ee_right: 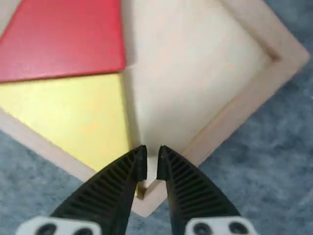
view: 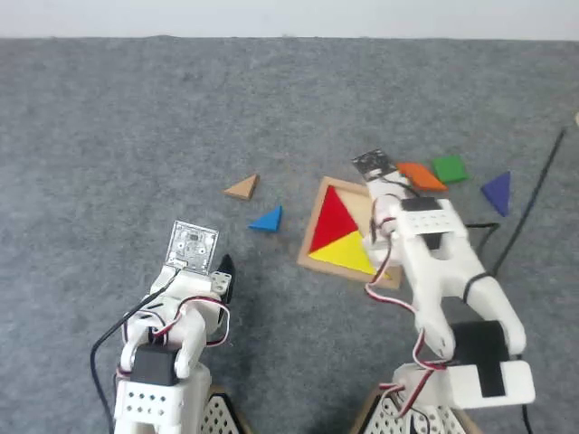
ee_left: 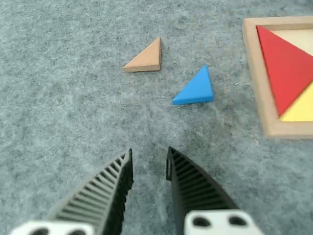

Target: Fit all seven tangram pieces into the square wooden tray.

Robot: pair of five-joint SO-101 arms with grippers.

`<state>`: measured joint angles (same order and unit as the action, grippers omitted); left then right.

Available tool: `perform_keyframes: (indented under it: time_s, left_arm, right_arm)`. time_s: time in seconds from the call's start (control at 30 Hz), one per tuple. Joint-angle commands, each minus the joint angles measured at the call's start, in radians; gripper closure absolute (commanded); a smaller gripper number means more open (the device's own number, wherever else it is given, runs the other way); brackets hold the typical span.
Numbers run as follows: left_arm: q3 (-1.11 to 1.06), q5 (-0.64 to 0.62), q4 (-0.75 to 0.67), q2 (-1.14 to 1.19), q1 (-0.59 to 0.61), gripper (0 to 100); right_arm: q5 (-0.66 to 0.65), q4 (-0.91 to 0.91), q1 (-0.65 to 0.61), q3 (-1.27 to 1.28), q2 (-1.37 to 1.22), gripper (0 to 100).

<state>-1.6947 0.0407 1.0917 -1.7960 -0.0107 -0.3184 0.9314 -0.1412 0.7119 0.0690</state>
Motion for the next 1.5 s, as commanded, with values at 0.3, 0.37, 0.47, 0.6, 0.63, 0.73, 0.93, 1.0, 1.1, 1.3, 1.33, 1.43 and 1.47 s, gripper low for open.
perform_keyframes:
  time_s: [0.3,0.37,0.47,0.6,0.63,0.73,0.93,1.0,1.1,1.3,1.33,1.43,1.47]
  left_arm:
    - [0.012,-0.008,0.003,-0.014,-0.006,89]
    - [0.012,-0.008,0.003,-0.014,-0.006,89]
    - [0.012,-0.008,0.003,-0.014,-0.006,89]
    - [0.012,-0.008,0.003,-0.014,-0.006,89]
    - [0.012,-0.008,0.003,-0.014,-0.006,89]
    - [0.012,-0.008,0.003,-0.014,-0.006,89]
    - [0.012,-0.008,0.003,-0.014,-0.006,89]
    - [0.012,-0.008,0.003,-0.014,-0.006,89]
    - [0.012,-0.008,0.003,-0.014,-0.006,89]
    - [0.012,-0.008,0.003,-0.014,-0.006,89]
    - [0.012,-0.008,0.003,-0.014,-0.006,89]
    - [0.012,-0.008,0.003,-0.014,-0.006,89]
    - [0.012,-0.008,0.003,-0.014,-0.006,89]
  right_arm:
    - [-0.064,0.09,0.008,-0.069,0.228,91.8]
    - [-0.064,0.124,-0.041,-0.069,0.297,91.8]
    - [-0.063,0.116,-0.045,-0.086,0.387,91.3]
    - [-0.064,0.07,0.027,-0.186,0.334,79.7]
    - [-0.064,0.071,0.035,-0.229,0.286,76.4]
    - [-0.075,0.081,0.036,-0.393,0.107,72.6]
    - [-0.112,0.111,0.033,-0.749,-0.295,73.4]
    - [-0.112,0.131,0.036,-0.87,-0.417,73.4]
    - [-0.112,0.174,0.038,-1.013,-0.567,73.5]
    - [-0.114,0.217,0.061,-1.112,-0.719,73.5]
    - [-0.114,0.22,0.07,-1.115,-0.73,73.5]
    - [-0.117,0.22,0.104,-1.117,-0.756,73.5]
    - [-0.127,0.222,0.114,-1.117,-0.76,73.5]
